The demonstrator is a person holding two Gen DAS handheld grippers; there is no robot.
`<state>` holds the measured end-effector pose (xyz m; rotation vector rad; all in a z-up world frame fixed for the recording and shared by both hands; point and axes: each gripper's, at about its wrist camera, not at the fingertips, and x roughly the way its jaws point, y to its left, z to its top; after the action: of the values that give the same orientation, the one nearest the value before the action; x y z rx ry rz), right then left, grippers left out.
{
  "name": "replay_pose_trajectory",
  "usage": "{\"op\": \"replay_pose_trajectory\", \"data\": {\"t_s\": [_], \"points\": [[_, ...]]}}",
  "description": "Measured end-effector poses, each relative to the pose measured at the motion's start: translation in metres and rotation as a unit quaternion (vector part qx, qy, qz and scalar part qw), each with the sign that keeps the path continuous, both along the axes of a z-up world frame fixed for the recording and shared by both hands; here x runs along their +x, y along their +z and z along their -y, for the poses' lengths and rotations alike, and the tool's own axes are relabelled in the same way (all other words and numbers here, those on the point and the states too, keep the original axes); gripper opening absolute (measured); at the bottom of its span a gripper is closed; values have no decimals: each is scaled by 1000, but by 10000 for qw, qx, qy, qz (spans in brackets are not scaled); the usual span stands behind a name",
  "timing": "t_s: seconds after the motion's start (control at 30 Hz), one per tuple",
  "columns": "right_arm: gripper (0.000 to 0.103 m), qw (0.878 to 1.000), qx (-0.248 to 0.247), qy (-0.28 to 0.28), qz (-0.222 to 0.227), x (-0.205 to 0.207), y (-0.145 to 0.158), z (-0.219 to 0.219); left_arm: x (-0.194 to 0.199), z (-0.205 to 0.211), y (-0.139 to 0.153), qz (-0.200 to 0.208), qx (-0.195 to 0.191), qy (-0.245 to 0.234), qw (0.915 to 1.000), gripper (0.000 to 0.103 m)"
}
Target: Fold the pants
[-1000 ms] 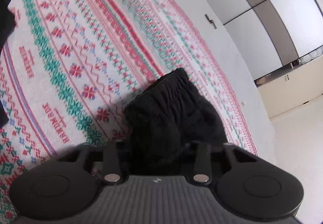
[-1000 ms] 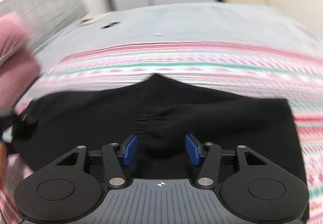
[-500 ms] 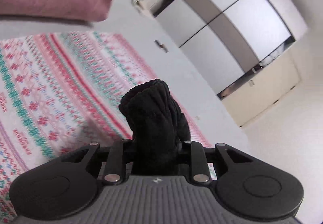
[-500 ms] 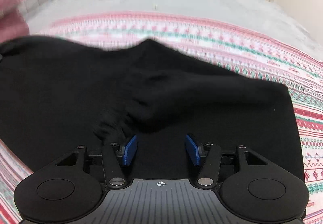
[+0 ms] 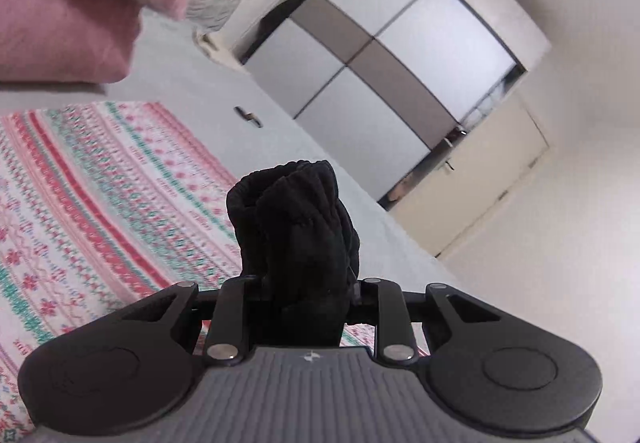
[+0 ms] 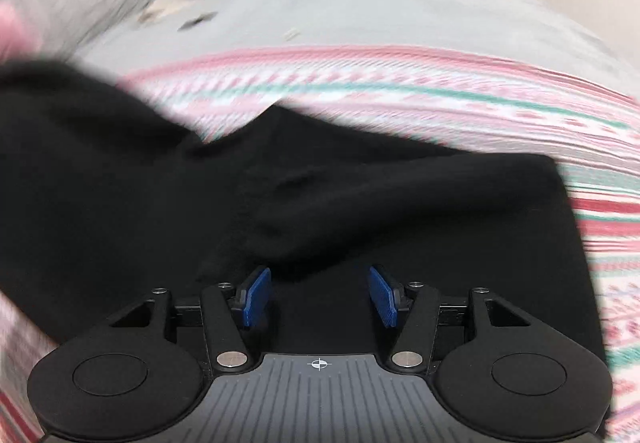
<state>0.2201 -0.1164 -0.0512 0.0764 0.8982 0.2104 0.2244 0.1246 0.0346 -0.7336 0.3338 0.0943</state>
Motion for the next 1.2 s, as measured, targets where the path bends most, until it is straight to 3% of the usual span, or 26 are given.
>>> {"op": "replay_pose_trajectory", "data": {"t_s": [0.17,0.37,0.47,0.53,0.63,0.8,0.97,1.0,1.07,1.13,1.2], "points": [[54,9937,686,-866,-176,-8,20,61,10,31,14,323,415,-313,9981,49],[54,9794,1434,-1381,-327,-29,32,119,29,108,33,656,1196,-861,9869,49],[54,9669,1800,-1755,-433,-32,33,150,42,159,37,683,1790,-1214,9740,49],[54,9551,2035,-2077,-571,-35,31,175,50,195,34,672,2252,-1454,9611,49],[54,9278,2567,-2591,-780,-38,24,214,60,245,16,541,2776,-1728,9435,49],[55,8905,3051,-3247,-917,-48,11,265,71,302,-36,139,3040,-2027,9307,50],[56,8496,3462,-3792,-1208,-57,-11,298,62,336,-86,-238,3652,-2573,8944,55],[56,8448,3538,-3812,-1256,-57,-14,302,52,340,-91,-195,3694,-2746,8876,57],[56,8382,3665,-3821,-1306,-58,-18,307,42,336,-96,-66,3605,-3183,8767,75],[56,8372,3677,-3835,-1303,-58,-18,309,37,323,-97,33,3267,-3723,8687,85],[56,8379,3636,-3862,-1289,-58,-17,310,27,320,-91,119,3103,-3997,8625,87]]}}
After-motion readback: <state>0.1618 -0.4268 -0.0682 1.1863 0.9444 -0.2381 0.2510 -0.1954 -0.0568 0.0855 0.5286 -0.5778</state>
